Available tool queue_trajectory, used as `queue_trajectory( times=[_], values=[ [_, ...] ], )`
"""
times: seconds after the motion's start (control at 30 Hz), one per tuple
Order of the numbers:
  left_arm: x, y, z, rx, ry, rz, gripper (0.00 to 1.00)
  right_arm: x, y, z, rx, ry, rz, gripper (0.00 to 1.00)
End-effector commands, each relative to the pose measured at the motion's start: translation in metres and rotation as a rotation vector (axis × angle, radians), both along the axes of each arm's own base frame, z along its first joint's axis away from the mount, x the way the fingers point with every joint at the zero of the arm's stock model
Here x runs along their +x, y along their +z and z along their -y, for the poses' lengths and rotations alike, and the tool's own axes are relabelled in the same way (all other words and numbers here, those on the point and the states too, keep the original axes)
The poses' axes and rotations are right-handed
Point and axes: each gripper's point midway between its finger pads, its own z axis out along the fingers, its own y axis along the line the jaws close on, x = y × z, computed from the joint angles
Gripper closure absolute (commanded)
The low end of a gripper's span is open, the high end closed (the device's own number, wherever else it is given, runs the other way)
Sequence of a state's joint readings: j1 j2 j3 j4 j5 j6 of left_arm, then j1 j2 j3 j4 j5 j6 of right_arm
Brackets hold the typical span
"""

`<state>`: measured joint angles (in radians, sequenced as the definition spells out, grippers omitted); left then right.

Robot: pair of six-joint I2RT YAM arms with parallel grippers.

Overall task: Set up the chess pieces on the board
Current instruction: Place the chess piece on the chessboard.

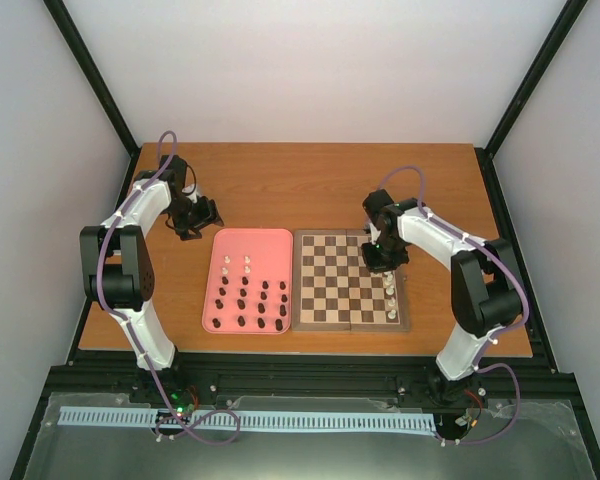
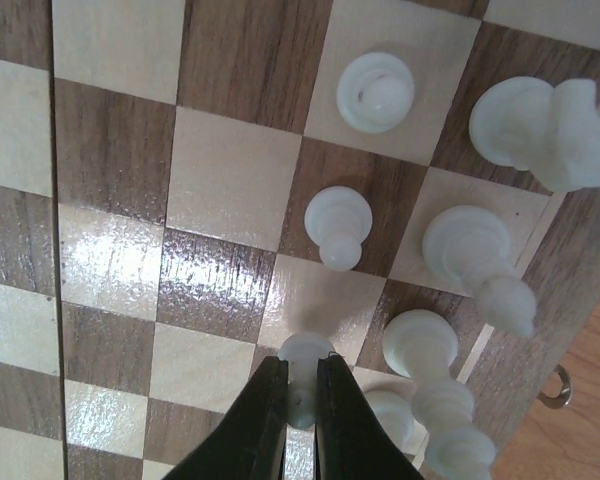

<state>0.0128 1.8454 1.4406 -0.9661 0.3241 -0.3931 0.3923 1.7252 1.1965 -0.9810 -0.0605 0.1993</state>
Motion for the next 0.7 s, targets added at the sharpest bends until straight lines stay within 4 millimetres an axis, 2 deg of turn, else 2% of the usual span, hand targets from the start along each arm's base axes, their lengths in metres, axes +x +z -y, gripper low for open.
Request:
queue_trajectory(
  times=[0.0, 0.5, 0.67],
  values=[
    [0.0043, 0.0055, 0.0015, 0.002, -0.017, 0.019, 0.21, 0.0096, 0.0009, 0.0011, 0.008, -0.009, 0.018, 0.94],
    [0.0043, 0.0038, 0.0007, 0.006, -0.019, 0.013, 0.21, 0.0124, -0.0052, -0.0012, 0.009, 0.004, -0.004, 0.88],
    [0.0045, 0.0030, 0.0007, 0.004, -0.018, 0.010, 0.21, 0.0117, -0.0003, -0.0043, 0.029, 0.016, -0.001, 0.86]
  ],
)
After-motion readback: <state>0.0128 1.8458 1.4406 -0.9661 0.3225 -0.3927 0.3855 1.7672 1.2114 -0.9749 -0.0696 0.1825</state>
